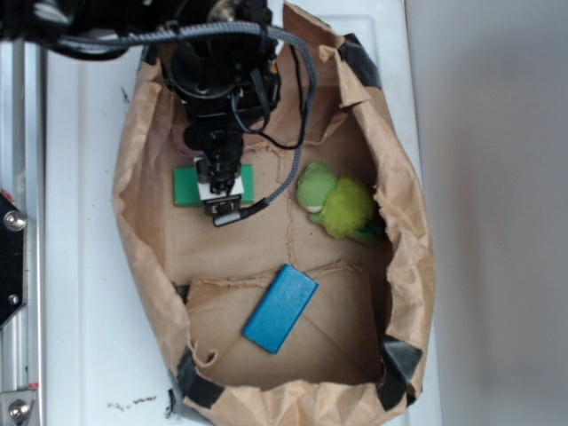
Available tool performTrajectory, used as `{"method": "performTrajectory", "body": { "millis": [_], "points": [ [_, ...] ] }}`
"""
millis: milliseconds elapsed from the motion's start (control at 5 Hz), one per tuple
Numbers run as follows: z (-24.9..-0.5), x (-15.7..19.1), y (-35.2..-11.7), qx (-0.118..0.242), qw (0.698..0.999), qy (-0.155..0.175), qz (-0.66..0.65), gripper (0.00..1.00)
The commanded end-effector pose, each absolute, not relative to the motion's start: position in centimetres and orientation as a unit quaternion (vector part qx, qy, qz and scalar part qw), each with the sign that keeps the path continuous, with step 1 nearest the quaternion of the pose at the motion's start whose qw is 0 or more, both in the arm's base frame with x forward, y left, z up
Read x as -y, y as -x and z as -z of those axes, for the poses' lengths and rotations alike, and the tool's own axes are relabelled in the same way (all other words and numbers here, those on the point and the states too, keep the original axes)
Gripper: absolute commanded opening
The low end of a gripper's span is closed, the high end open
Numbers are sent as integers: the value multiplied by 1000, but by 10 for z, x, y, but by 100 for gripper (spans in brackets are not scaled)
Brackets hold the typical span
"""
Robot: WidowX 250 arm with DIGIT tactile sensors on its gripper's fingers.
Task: Grab the green block.
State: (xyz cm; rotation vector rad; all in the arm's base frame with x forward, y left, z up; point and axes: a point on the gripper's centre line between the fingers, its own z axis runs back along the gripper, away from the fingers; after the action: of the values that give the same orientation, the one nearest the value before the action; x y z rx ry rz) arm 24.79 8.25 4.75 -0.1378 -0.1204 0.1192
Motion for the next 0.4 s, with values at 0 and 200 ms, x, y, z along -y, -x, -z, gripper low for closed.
{"method": "performTrajectory", "body": {
  "millis": [0,200],
  "points": [
    [-71,-79,-249,100,992,60,-47,100],
    [-70,-74,-250,111,991,58,-45,100]
  ]
}}
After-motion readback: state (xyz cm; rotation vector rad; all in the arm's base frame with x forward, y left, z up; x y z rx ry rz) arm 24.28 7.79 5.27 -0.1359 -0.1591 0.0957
